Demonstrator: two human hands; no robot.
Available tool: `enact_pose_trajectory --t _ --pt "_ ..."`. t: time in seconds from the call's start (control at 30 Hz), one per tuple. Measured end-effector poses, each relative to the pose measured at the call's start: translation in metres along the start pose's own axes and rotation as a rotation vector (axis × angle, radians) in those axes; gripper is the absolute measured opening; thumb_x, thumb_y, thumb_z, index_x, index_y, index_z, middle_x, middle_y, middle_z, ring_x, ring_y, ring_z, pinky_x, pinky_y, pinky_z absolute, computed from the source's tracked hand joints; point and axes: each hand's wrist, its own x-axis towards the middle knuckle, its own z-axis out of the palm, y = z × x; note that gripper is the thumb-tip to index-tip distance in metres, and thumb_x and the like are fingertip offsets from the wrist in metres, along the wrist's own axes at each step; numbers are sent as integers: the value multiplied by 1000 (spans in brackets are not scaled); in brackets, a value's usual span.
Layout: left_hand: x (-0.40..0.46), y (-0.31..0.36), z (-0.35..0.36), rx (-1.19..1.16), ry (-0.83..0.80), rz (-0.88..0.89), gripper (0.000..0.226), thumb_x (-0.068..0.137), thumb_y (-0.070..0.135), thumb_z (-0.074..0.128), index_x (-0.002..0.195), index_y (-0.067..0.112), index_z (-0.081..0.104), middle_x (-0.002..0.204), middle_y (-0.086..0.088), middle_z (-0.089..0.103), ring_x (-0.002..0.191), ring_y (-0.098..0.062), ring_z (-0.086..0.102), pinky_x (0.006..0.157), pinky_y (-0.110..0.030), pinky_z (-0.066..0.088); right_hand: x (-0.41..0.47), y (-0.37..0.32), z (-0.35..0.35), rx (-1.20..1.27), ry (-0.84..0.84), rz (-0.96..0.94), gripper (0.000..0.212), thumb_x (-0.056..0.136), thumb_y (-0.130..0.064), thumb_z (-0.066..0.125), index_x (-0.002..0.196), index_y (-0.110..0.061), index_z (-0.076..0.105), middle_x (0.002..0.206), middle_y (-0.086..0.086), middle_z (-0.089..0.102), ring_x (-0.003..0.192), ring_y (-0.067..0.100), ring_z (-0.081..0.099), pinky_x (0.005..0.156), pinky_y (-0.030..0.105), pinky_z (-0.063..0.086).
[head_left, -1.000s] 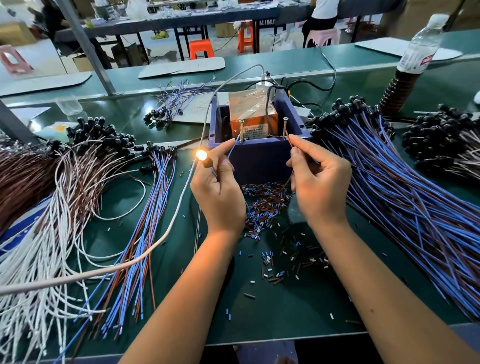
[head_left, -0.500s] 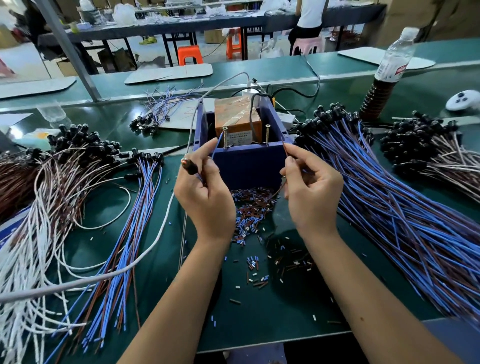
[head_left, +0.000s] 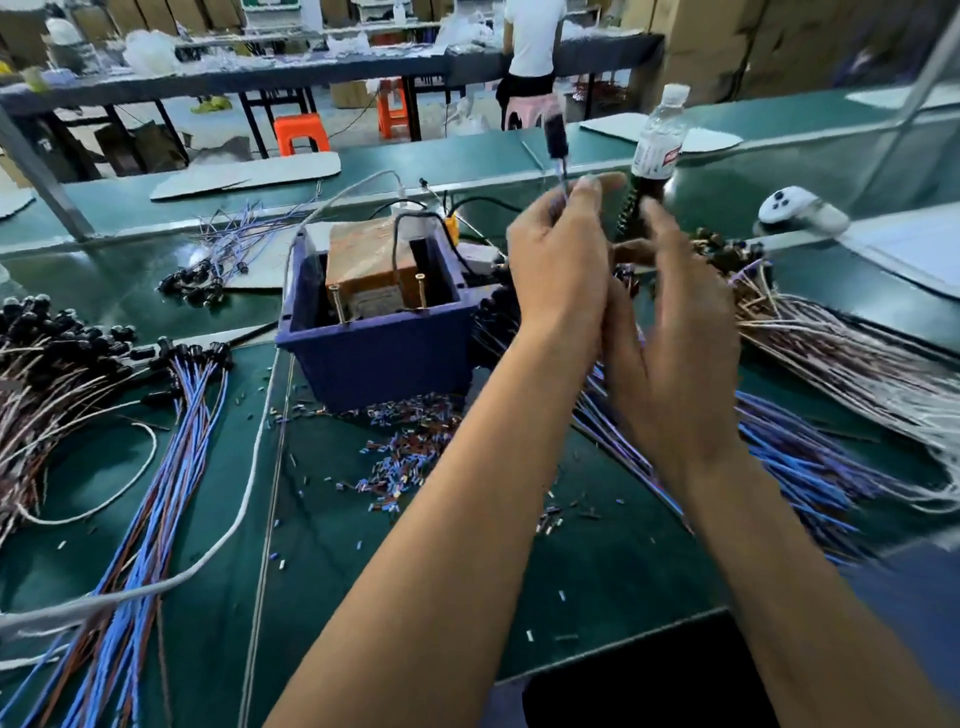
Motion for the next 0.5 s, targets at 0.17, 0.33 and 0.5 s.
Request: enact_pose_trajectory --t 0.17,0.33,0.5 --pt "16 8 26 -291 -80 -117 35 111 17 41 97 0 69 68 -1 47 51 -6 35 47 -18 29 8 23 -30 125 -147 136 31 111 -36 49 104 -14 70 62 -4 65 57 18 64 63 42 50" --pt "42 -2 23 -198 30 -151 42 112 28 39 96 8 72 74 -1 54 63 -10 46 62 -25 41 21 43 -60 -201 -242 108 28 105 -37 57 89 -19 71 66 1 63 66 32 59 59 36 27" --pt "64 -39 9 470 178 -70 40 110 34 46 80 20 69 75 -1 62 69 -19 56 74 -36 52 9 59 -60 -291 -379 271 20 101 -38 65 92 -20 68 79 4 70 69 27 57 63 32 34"
